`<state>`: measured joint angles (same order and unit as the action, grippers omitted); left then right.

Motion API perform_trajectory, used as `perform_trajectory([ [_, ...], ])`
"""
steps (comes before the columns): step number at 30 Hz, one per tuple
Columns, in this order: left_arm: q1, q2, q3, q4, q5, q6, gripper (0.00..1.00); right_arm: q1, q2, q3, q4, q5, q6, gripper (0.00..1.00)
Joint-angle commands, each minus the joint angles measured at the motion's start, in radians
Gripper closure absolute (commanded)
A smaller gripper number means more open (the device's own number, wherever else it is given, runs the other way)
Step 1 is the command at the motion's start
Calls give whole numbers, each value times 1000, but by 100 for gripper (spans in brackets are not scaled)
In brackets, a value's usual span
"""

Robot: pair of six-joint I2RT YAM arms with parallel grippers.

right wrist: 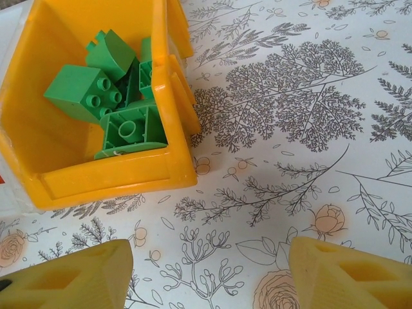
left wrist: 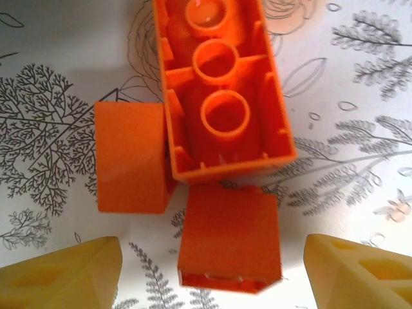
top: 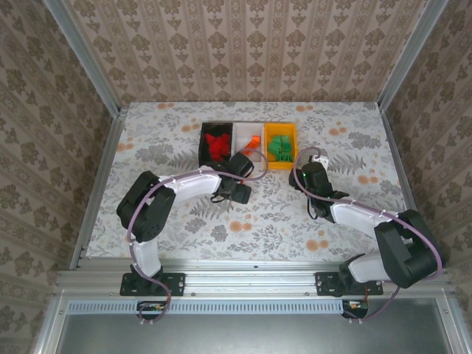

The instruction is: Sort the legos into containers by color

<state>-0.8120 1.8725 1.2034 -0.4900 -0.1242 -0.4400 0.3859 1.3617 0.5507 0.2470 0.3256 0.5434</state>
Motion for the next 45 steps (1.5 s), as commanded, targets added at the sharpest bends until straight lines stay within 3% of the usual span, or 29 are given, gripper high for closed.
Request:
perform_trajectory([
  [1, -7, 26, -7, 33, -52, 9, 29, -7, 18, 29, 36, 1, 18, 35],
  [12, -9, 12, -44, 79, -55, -1, 57, -7, 62, 48, 44, -11, 20, 36],
  [18, -35, -68, -35, 24, -72, -11, 61, -7, 63, 50, 45, -11, 22, 36],
  [24, -41, -139, 142, -116, -96, 44, 61, -7, 77, 51, 56, -27, 32, 37],
  [29, 25, 8, 440, -213, -84, 141, 62, -7, 93, 42, 117, -122, 31, 36],
  [36, 101, 296, 806, -299, 37, 144, 65, -5, 125, 54, 144, -199, 30, 31],
  [39, 103, 368, 899, -316, 58, 142, 65, -5, 131, 59, 145, -216, 32, 24],
  [41, 105, 402, 943, -329, 62, 137, 64, -4, 142, 67, 140, -227, 35, 10],
  [43, 108, 422, 963, -332, 66, 135, 64, -2, 150, 73, 138, -230, 38, 3],
  [45, 111, 435, 969, -335, 62, 132, 64, 0, 150, 74, 138, -231, 38, 0],
])
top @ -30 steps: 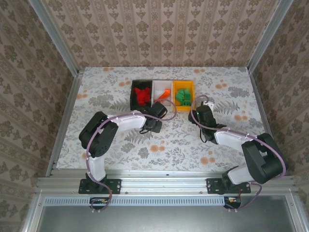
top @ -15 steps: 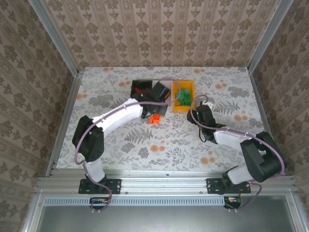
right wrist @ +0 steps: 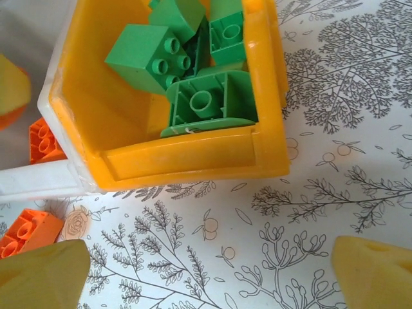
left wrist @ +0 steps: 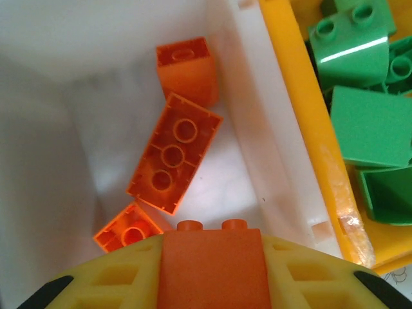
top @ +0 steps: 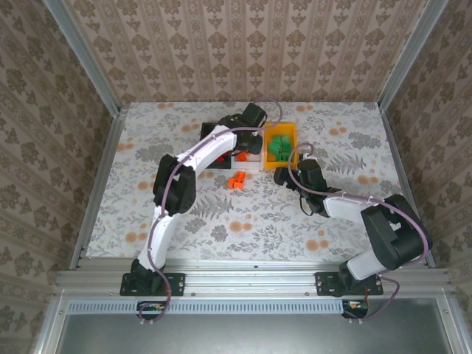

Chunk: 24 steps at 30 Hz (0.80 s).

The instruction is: Sort the legos into containers by color

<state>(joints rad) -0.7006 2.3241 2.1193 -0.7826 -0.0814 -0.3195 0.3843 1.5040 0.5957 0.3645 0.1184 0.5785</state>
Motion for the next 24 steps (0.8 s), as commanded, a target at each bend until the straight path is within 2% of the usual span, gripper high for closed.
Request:
perform_trajectory([
  [1, 1, -12, 54, -43, 17, 8, 64, 1, 5, 27, 19, -22, 3, 0],
  [5, 13, 10, 63, -44, 24, -4, 63, 2, -3, 21, 23, -14, 3, 0],
  [9, 25, 29, 78, -47, 53, -2, 45, 4, -5, 21, 21, -10, 1, 0],
  [13, 30, 35, 114, -69, 31, 1, 31, 4, -9, 20, 20, -8, 2, 0],
  [16, 27, -6, 112, -87, 36, -2, 29, 5, -11, 18, 21, -7, 0, 0],
  [19, 0, -143, -33, -38, 13, 7, 23, 5, -10, 20, 19, -5, 0, 0],
  [22, -30, -331, -330, 92, -36, 4, 11, 8, -10, 19, 16, -1, 1, 0],
  [24, -29, -428, -506, 151, -36, -42, 6, 7, -11, 20, 15, 1, 2, 0],
])
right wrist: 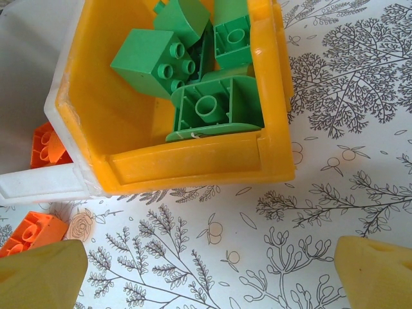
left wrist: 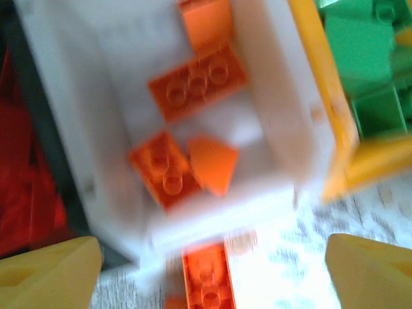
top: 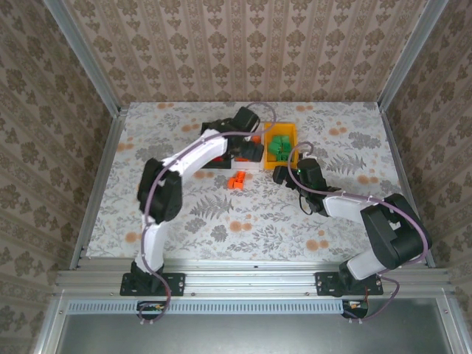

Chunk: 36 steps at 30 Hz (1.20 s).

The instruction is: Sort the legos into containers by color

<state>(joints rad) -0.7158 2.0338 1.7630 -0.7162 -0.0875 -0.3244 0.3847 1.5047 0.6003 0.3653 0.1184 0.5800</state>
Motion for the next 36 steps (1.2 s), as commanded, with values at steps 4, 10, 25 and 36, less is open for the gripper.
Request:
perform_trajectory([
  [4, -3, -268, -439, 201, -30, -121, 11, 10, -5, 21, 8, -2, 3, 0],
  [10, 12, -267, -565, 276, 16, -140, 33, 15, -3, 26, 2, 1, 2, 0],
  [25, 42, -204, -596, 318, 8, -136, 50, 17, -2, 30, -7, 6, -2, 0],
  [36, 47, -216, -629, 332, 17, -128, 52, 17, -1, 33, -8, 10, -6, 0],
])
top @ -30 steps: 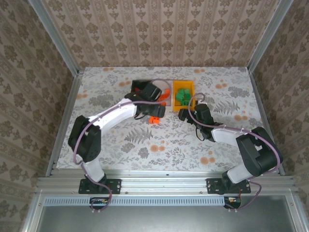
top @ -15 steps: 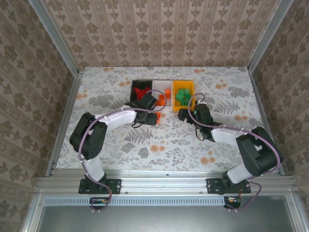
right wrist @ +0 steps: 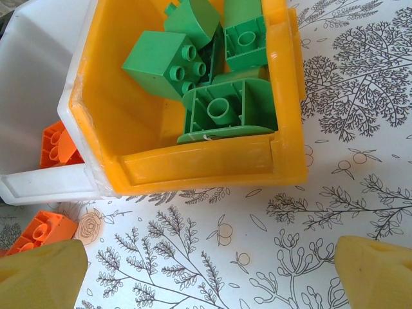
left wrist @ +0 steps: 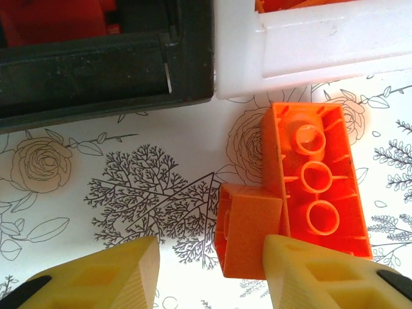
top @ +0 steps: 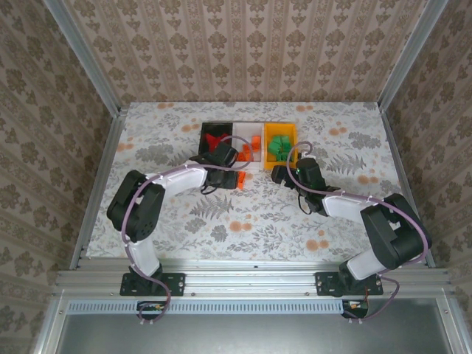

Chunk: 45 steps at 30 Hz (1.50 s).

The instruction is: Sort the legos into containers by color

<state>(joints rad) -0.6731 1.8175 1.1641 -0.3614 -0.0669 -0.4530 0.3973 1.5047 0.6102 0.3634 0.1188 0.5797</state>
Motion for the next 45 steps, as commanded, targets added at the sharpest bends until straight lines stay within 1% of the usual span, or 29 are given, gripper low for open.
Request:
perform_trajectory([
  [1, 4, 2, -32, -26, -7, 4, 52, 5, -1, 23, -7, 10, -7, 0],
  [4, 8, -2, -44, -37, -24, 4, 53, 7, -1, 23, -9, 10, -7, 0],
  [17, 22, -58, -82, -84, -23, -1, 56, 9, -4, 23, -9, 12, -10, 0],
  [20, 21, -106, -96, -81, -8, -7, 55, 9, -4, 23, -11, 13, -11, 0],
  [22, 20, -136, -89, -77, 6, 0, 49, 10, -4, 25, -11, 13, -10, 0],
  [24, 20, -145, -65, -92, 10, 6, 37, 11, -1, 27, -14, 13, -11, 0],
  [25, 20, -144, -57, -97, 16, 7, 34, 11, 0, 29, -16, 13, -11, 0],
  [26, 20, -140, -48, -97, 26, 7, 32, 11, 1, 29, -18, 12, -12, 0],
  [29, 15, -113, -43, -80, 50, 8, 32, 12, 2, 32, -22, 13, -14, 0],
  [34, -6, -36, -28, -63, 73, 46, 36, 12, -1, 34, -29, 18, -17, 0],
  [36, -7, -19, -33, -49, 74, 37, 38, 12, -1, 34, -29, 18, -17, 0],
  [40, -6, 0, -32, -50, 20, 24, 43, 12, -3, 33, -29, 19, -17, 0],
  [45, -5, 19, -31, -29, -8, 30, 52, 13, -3, 34, -30, 19, -18, 0],
])
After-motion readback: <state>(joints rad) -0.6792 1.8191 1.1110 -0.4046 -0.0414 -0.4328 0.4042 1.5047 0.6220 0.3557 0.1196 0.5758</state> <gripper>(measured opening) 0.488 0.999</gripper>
